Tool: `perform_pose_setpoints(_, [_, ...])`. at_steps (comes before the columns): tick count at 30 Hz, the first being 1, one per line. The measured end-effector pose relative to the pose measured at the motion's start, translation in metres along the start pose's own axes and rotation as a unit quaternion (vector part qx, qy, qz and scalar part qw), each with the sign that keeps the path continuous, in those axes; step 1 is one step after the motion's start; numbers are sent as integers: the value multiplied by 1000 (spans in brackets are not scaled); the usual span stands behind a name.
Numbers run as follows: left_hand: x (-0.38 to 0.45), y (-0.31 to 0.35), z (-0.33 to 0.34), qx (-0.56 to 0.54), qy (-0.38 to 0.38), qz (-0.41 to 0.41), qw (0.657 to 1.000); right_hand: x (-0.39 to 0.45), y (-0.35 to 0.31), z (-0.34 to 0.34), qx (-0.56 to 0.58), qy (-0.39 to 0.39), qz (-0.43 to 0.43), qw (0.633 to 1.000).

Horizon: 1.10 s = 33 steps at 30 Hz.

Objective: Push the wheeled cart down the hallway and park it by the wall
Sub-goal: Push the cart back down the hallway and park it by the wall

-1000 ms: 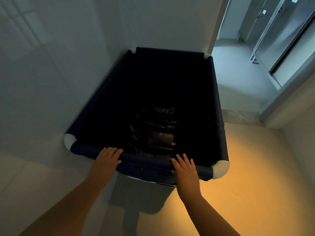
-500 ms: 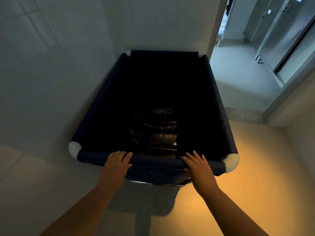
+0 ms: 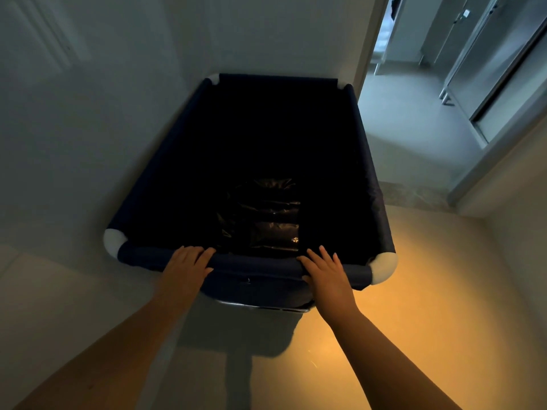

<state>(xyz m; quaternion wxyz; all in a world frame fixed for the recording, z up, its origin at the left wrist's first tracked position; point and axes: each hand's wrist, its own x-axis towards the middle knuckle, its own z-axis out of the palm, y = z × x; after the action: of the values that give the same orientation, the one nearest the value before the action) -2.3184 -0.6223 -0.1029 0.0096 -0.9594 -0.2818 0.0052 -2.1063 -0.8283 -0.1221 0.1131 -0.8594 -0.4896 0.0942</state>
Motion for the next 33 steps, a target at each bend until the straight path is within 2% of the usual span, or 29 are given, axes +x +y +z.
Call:
perform_pose_setpoints(5, [37, -40, 8, 13, -1, 0, 1000, 40, -22, 5, -3, 20, 13, 1000])
perform_pose_setpoints(10, [57, -83, 12, 7, 14, 44, 999, 50, -47, 12, 9, 56, -1, 998])
perform_pose_setpoints(13, [62, -86, 11, 12, 10, 74, 997, 47, -44, 12, -7, 54, 3, 999])
perform_pose_setpoints(21, [59, -87, 6, 18, -54, 75, 996, 47, -46, 10, -23, 37, 10, 999])
perform_pose_setpoints(28, [60, -78, -2, 0, -34, 73, 997, 51, -46, 2, -6, 1, 13, 1000])
perform_pose_setpoints(33, [61, -74, 0, 36, -103, 33, 994, 53, -44, -2, -1, -14, 10, 1000])
